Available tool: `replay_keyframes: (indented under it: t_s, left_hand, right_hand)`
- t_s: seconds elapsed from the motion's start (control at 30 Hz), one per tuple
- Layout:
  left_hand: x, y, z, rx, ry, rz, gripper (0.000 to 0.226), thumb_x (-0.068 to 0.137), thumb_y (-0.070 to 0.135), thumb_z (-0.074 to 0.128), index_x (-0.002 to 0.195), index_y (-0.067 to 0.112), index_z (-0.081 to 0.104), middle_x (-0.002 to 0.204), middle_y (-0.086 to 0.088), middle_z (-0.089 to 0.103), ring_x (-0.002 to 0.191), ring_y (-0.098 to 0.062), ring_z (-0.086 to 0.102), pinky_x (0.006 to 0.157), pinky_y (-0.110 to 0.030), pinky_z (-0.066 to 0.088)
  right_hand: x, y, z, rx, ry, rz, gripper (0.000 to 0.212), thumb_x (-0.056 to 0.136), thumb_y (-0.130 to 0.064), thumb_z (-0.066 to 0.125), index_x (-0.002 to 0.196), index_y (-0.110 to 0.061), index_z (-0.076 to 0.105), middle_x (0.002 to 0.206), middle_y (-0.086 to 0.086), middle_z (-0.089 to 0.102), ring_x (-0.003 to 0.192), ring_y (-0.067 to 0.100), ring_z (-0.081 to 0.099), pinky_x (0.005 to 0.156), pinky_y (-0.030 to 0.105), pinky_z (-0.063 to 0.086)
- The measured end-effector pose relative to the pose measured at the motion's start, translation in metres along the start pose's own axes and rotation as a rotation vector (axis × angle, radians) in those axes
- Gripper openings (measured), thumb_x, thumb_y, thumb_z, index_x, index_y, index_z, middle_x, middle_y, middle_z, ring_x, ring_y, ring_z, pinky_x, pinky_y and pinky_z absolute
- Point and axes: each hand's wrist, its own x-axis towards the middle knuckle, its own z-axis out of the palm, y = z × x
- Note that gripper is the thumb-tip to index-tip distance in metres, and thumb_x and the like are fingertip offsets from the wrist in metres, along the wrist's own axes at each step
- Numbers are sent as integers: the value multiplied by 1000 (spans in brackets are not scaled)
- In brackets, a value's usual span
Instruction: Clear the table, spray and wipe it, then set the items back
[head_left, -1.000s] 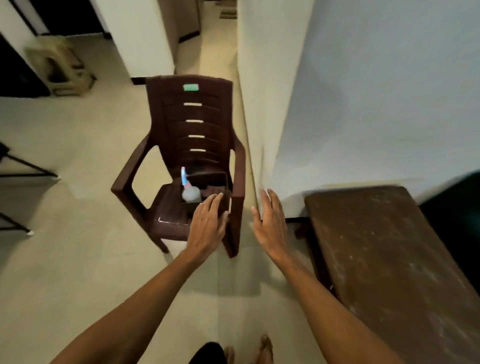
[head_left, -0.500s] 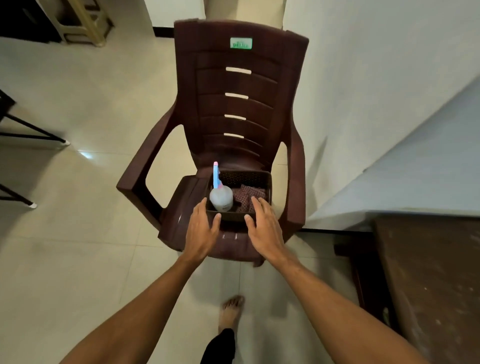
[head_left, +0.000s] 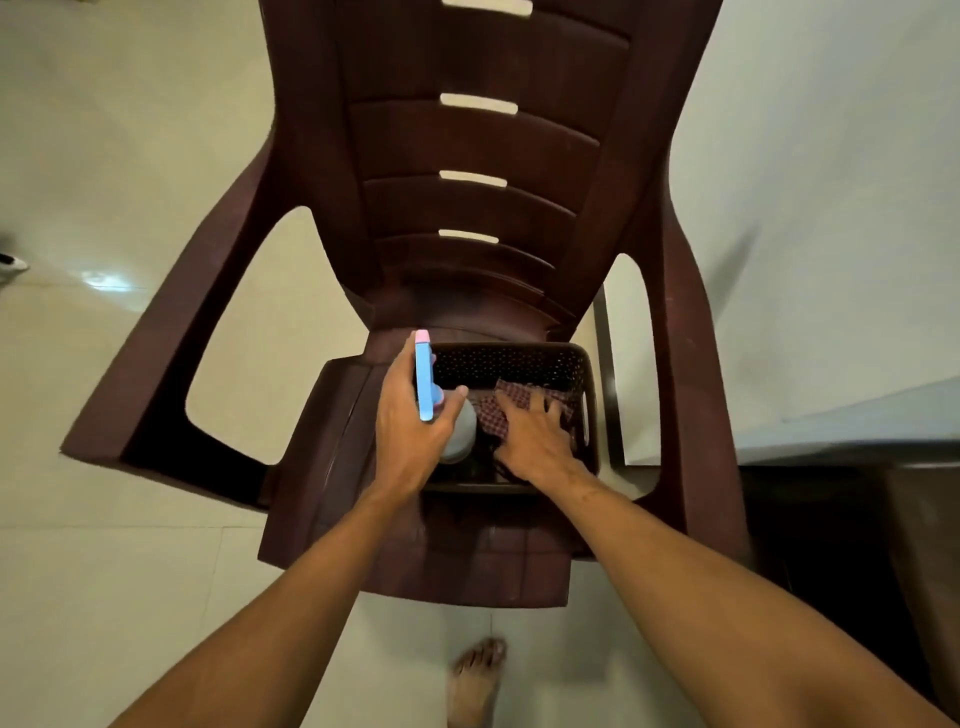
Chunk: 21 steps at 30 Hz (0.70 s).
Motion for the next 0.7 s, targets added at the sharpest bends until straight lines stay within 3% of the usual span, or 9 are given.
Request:
replay_keyframes:
  t_s: [0.07,0.1,0.17,0.23,0.3,0.37,0.43,0.6,0.7]
  left_hand:
    - [4,1,8,-13,33,57,41,89,25,76,122,13,56,103,4,62,93,-7,62,95,-35,56]
    - [4,2,10,-21,35,66,35,91,24,74,120,14,56,101,5,62,88,-5,62,91,-31,57]
    - [5,4,15,-56,56,79,34,94,21,69,123,9,57,108,0,65,92,3,62,88,-13,51]
    - [3,8,18,-68,94,80,31,97,19,66,123,5,58,111,-6,66,97,9,60,86,-6,47]
    - [1,15,17,-69,107,105,28,99,22,61,122,6,58,110,-6,67,96,0,66,87,-14,52]
    - [0,24,13,-83,107,160,24,100,25,57,119,9,58,107,-2,68,86,-18,71,84,-34,60]
    - [-7,42,8,-104,94,226,15,102,22,56,115,15,58,103,1,67,78,-25,70,76,-44,60]
    - [-38,112,-11,-172,105,318,4,102,16,57,106,16,57,87,3,62,64,-23,65,63,-44,59]
    - [-67,163,-17,-188,99,371,1,102,14,56,102,13,56,82,5,59,56,-20,62,56,-41,57]
  right_hand:
    - [3,-7,2,-87,52,7,75,84,-20,73,149,-26,37,155,17,15,140,45,16,101,58,45]
    - [3,-9,1,-110,104,-2,64,85,-17,72,144,-20,46,153,18,21,138,44,21,100,54,48]
    - [4,-9,0,-124,192,-22,45,88,-9,67,132,-10,57,147,17,35,134,42,31,97,47,49]
    - [2,-4,-4,-87,239,-40,40,89,-5,65,129,-8,60,141,15,45,130,38,38,97,44,48]
    - [-6,-2,-9,24,291,-46,38,89,-4,64,126,-11,64,131,12,53,122,34,45,94,42,49]
    - [-18,-2,-17,124,372,-47,38,88,-4,62,124,-15,67,124,10,57,114,31,49,89,41,51]
    - [-38,-3,-27,232,452,-42,42,88,-4,62,127,-19,67,123,7,58,111,28,50,90,40,52]
    - [-104,1,-58,500,607,-105,48,88,-7,64,133,-24,63,130,1,59,117,21,52,102,35,48]
    - [-156,14,-84,628,694,-146,47,90,-10,63,135,-26,61,134,-5,57,121,14,49,104,22,43]
